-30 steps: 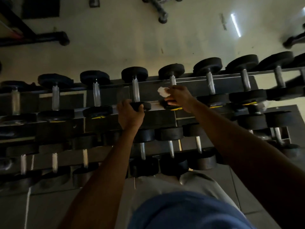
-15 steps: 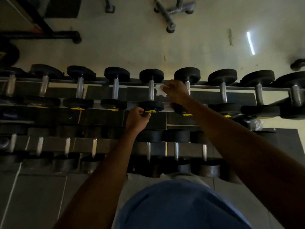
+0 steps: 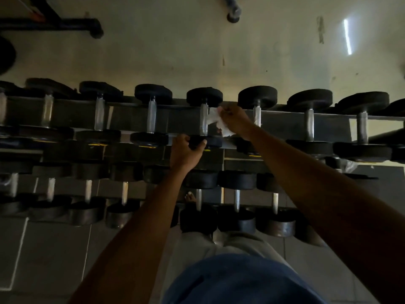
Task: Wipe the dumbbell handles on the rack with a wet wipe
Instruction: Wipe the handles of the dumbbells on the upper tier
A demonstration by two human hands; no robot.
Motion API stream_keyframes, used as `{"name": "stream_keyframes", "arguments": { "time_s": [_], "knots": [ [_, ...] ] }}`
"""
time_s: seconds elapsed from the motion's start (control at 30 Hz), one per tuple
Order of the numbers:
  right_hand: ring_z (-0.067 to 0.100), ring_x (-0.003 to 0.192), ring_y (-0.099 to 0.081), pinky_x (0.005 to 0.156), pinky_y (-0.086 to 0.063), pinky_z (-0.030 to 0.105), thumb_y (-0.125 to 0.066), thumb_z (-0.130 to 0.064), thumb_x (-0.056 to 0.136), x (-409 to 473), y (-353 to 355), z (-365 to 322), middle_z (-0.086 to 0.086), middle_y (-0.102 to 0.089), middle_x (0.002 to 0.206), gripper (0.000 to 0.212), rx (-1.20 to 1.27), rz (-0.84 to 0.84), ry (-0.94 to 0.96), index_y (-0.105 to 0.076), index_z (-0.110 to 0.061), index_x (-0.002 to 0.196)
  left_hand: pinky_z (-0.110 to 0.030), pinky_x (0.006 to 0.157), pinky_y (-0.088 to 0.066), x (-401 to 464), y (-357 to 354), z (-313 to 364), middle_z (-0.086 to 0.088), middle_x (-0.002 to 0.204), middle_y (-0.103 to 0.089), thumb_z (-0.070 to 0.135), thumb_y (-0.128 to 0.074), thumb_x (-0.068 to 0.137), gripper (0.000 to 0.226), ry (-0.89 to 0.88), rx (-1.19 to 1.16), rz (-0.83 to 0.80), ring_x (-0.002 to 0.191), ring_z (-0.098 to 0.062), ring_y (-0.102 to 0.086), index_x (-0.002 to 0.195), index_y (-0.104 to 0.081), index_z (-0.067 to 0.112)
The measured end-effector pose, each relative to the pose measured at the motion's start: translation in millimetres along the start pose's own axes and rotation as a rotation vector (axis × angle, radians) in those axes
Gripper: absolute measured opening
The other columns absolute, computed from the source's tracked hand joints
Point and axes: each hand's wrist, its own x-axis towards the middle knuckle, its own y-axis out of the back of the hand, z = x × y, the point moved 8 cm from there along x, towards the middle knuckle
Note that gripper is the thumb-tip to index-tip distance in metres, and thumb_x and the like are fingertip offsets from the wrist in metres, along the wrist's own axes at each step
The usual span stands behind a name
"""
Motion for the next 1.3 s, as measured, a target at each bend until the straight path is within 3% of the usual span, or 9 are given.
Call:
{"name": "stream_keyframes", "arguments": {
  "time_s": [0.17, 0.23, 0.33, 0.53, 0.67, 0.8, 0.97, 1.17, 1.3],
  "knots": [
    [0.029, 0.106, -0.066, 0.092, -0.060, 0.043, -0.062, -0.026, 0.100, 0.5, -20.6, 25.0, 0.020, -0.066, 0.128, 0.028, 0.406, -0.217, -0.277, -0.063, -0.010, 0.122, -0.032, 0.084, -0.049, 8.3, -2.4, -4.4, 0.002, 0.125, -0.052, 0.063, -0.083, 0.082, 0.059, 0.006, -0.076, -0.042, 0.110, -0.017, -0.059, 0.116, -0.052, 0.026],
    [0.028, 0.105, -0.067, 0.086, -0.061, 0.038, -0.066, -0.023, 0.095, 4.7, -22.7, 26.8, 0.020, -0.065, 0.129, 0.032, 0.416, -0.217, -0.290, -0.063, -0.009, 0.124, -0.031, 0.082, -0.049, 11.3, -3.7, -5.8, 0.002, 0.125, -0.052, 0.063, -0.083, 0.081, 0.061, 0.021, -0.093, -0.070, 0.109, -0.017, -0.059, 0.118, -0.053, 0.025],
    [0.017, 0.090, -0.068, 0.067, -0.057, 0.024, -0.061, -0.016, 0.101, 5.5, -17.7, 16.4, 0.010, -0.066, 0.111, 0.017, 0.150, -0.160, -0.168, -0.063, -0.016, 0.119, -0.028, 0.075, -0.047, 14.8, -4.0, -7.9, 0.002, 0.126, -0.052, 0.065, -0.083, 0.080, 0.063, 0.034, -0.102, -0.107, 0.107, -0.016, -0.059, 0.119, -0.053, 0.026],
    [0.027, 0.084, -0.077, 0.071, -0.065, 0.034, -0.059, -0.001, 0.100, 14.9, -20.4, 14.6, 0.015, -0.063, 0.117, 0.028, 0.002, -0.125, -0.110, -0.060, -0.013, 0.125, -0.022, 0.068, -0.042, 9.4, -4.5, -8.1, 0.001, 0.131, -0.050, 0.065, -0.080, 0.084, 0.064, 0.038, -0.127, -0.133, 0.105, -0.010, -0.055, 0.125, -0.053, 0.023],
    [0.017, 0.084, -0.071, 0.074, -0.064, 0.034, -0.065, -0.020, 0.099, 20.7, -22.2, 8.0, 0.010, -0.071, 0.106, 0.022, -0.130, -0.068, -0.030, -0.070, -0.005, 0.114, -0.022, 0.067, -0.042, 5.0, -4.5, -14.5, 0.000, 0.131, -0.052, 0.074, -0.077, 0.082, 0.068, 0.061, -0.111, -0.140, 0.108, -0.013, -0.058, 0.125, -0.053, 0.026],
    [0.010, 0.095, -0.066, 0.072, -0.044, 0.008, -0.067, -0.019, 0.097, 24.5, -32.4, -1.3, -0.001, -0.069, 0.105, 0.016, -0.519, -0.085, 0.206, -0.074, -0.014, 0.111, -0.025, 0.070, -0.045, 4.5, -6.8, -16.1, -0.001, 0.130, -0.056, 0.074, -0.077, 0.081, 0.072, 0.092, -0.109, -0.122, 0.111, -0.018, -0.061, 0.128, -0.053, 0.024],
    [0.014, 0.102, -0.061, 0.086, -0.053, 0.029, -0.071, -0.014, 0.092, 24.7, -40.8, -4.4, 0.001, -0.060, 0.115, 0.035, -0.675, -0.064, 0.314, -0.061, -0.016, 0.126, -0.039, 0.089, -0.054, 11.3, -10.4, -16.8, -0.005, 0.135, -0.058, 0.072, -0.079, 0.081, 0.080, 0.116, -0.060, -0.108, 0.117, -0.025, -0.063, 0.137, -0.052, 0.020],
    [0.022, 0.120, -0.060, 0.100, -0.053, 0.040, -0.074, -0.020, 0.090, 27.4, -62.2, -4.7, 0.006, -0.061, 0.131, 0.037, -0.888, -0.147, 0.381, -0.065, -0.022, 0.126, -0.046, 0.094, -0.059, 14.6, -11.8, -18.2, -0.005, 0.135, -0.058, 0.069, -0.080, 0.080, 0.080, 0.135, -0.023, -0.085, 0.118, -0.025, -0.063, 0.137, -0.053, 0.021],
    [0.018, 0.112, -0.063, 0.093, -0.057, 0.039, -0.073, -0.028, 0.093, 27.9, -60.8, -8.5, 0.000, -0.066, 0.127, 0.033, -0.882, -0.105, 0.394, -0.065, -0.027, 0.125, -0.038, 0.085, -0.055, 17.9, -15.2, -22.2, -0.002, 0.132, -0.059, 0.068, -0.083, 0.078, 0.078, 0.162, -0.053, -0.096, 0.114, -0.023, -0.063, 0.135, -0.054, 0.023]
  ]
}}
